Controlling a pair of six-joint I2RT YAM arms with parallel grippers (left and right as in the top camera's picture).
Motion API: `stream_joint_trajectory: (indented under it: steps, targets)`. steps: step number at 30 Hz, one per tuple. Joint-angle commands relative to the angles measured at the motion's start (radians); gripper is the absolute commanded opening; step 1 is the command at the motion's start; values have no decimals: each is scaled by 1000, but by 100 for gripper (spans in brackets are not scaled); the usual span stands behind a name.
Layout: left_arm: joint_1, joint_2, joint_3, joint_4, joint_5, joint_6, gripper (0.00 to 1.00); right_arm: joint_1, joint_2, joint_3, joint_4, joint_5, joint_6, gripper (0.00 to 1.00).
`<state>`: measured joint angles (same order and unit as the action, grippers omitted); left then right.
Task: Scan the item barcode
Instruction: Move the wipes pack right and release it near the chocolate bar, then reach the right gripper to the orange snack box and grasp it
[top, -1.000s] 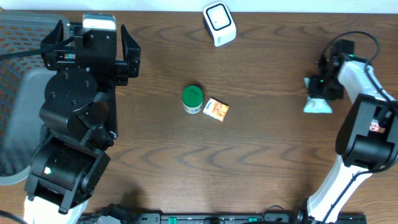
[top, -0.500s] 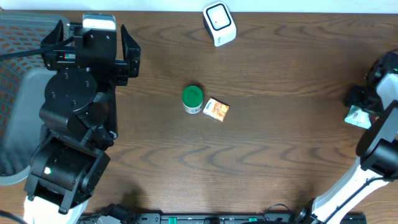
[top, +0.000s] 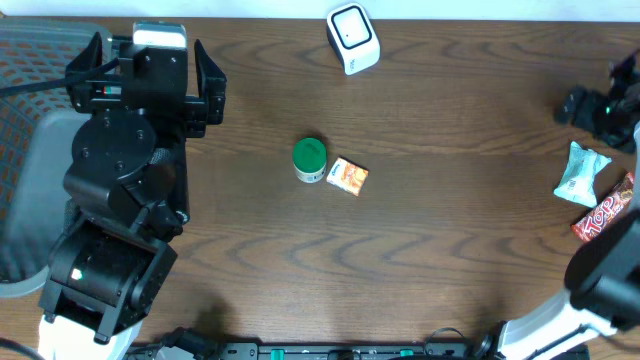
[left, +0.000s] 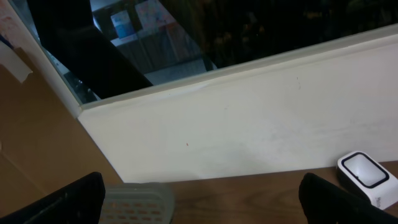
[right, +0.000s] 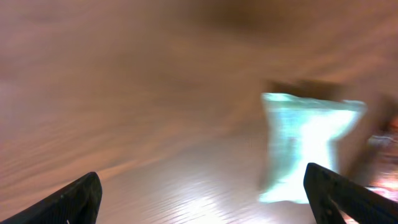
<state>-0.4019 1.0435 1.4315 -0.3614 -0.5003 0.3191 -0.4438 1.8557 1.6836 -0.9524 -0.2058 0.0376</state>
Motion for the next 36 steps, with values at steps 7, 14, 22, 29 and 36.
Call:
stream_joint_trajectory:
  steps: [7,14,22,29,36]
  targets:
    - [4,-6,16,2,-6,9,100,290,-21,-98,-79,-475,144,99]
    - [4,-6,16,2,-6,9,100,547,-19,-226,45,-203,510,99]
    - [4,-6,16,2,-6,9,100,835,-17,-227,142,149,801,99]
    - [4,-6,16,2,-6,9,100,978,31,-227,169,333,1081,99]
    - [4,-6,16,2,-6,9,100,993,112,-227,170,334,1211,99]
